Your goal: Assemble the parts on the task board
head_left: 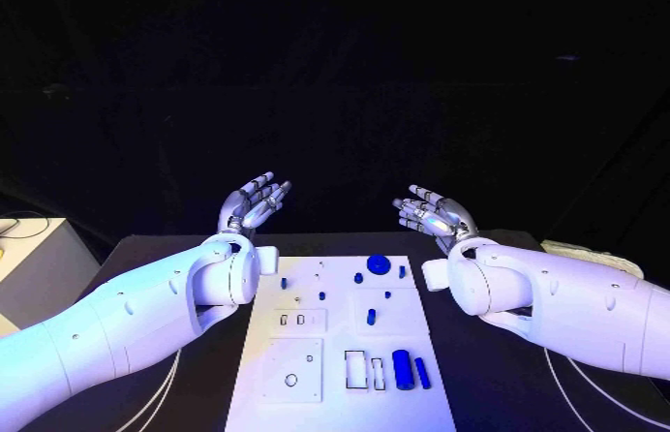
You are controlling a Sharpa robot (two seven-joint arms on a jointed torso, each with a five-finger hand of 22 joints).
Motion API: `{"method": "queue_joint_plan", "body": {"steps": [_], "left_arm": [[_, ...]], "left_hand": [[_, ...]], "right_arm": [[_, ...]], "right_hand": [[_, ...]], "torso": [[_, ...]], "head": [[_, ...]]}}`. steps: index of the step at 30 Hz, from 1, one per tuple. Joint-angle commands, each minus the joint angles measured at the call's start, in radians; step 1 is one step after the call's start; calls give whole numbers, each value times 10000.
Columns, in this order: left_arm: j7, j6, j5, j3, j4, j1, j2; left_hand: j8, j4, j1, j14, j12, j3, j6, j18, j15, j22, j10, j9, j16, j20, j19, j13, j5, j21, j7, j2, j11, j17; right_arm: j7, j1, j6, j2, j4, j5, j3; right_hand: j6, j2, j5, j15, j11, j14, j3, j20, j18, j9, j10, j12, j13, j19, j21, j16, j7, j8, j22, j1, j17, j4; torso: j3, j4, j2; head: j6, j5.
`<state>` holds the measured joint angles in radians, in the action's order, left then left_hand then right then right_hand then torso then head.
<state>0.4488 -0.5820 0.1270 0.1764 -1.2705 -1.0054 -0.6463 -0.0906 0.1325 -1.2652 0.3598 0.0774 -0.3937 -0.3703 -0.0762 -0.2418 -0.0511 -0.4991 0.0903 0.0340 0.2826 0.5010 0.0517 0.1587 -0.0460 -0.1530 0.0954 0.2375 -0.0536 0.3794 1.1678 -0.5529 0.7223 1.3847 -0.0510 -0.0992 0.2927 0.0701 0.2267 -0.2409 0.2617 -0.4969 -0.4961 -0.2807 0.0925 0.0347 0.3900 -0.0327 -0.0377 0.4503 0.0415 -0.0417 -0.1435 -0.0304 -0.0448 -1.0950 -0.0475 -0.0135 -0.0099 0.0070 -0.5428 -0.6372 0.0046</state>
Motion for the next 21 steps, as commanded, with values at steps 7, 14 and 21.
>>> {"method": "queue_joint_plan", "body": {"steps": [7,14,21], "left_arm": [[-320,1245,723,113,79,29,-131],[-277,1476,715,102,-303,27,-541],[-185,1823,800,109,-1050,26,-1183]], "left_hand": [[-79,52,-492,310,81,-184,-194,-221,-84,-24,-256,43,95,74,178,31,89,-72,-1276,33,94,-41],[-202,42,-551,1564,286,-170,-674,-352,39,-69,-792,121,366,77,520,65,82,-165,-1347,-27,170,-221],[-1013,91,-726,5748,914,-275,-3637,-1079,696,-417,-3641,617,1701,-20,3607,170,79,-1160,-1215,-53,-179,-1004]], "right_arm": [[-534,259,1822,108,-544,-1962,-195],[-191,282,1512,141,-816,-3895,-193],[-125,438,1155,171,-1022,-6507,-190]], "right_hand": [[591,70,14,-11,52,-744,-310,-90,254,97,733,-126,-69,600,156,-147,-1564,-147,-88,-863,-103,-369],[2538,117,-259,281,-147,-3307,-471,-83,552,393,2975,-311,-195,1912,432,-593,-1478,-606,-190,-1559,-399,-837],[5677,401,-531,886,-656,-5140,-659,217,925,868,5927,-499,-264,4542,1364,-1088,-1077,-1418,-462,-2126,-612,-1052]], "torso": [[-4,-15,-6],[-19,-5,-48],[-43,44,-246]], "head": [[-295,12],[-373,-34],[-419,-50]]}}
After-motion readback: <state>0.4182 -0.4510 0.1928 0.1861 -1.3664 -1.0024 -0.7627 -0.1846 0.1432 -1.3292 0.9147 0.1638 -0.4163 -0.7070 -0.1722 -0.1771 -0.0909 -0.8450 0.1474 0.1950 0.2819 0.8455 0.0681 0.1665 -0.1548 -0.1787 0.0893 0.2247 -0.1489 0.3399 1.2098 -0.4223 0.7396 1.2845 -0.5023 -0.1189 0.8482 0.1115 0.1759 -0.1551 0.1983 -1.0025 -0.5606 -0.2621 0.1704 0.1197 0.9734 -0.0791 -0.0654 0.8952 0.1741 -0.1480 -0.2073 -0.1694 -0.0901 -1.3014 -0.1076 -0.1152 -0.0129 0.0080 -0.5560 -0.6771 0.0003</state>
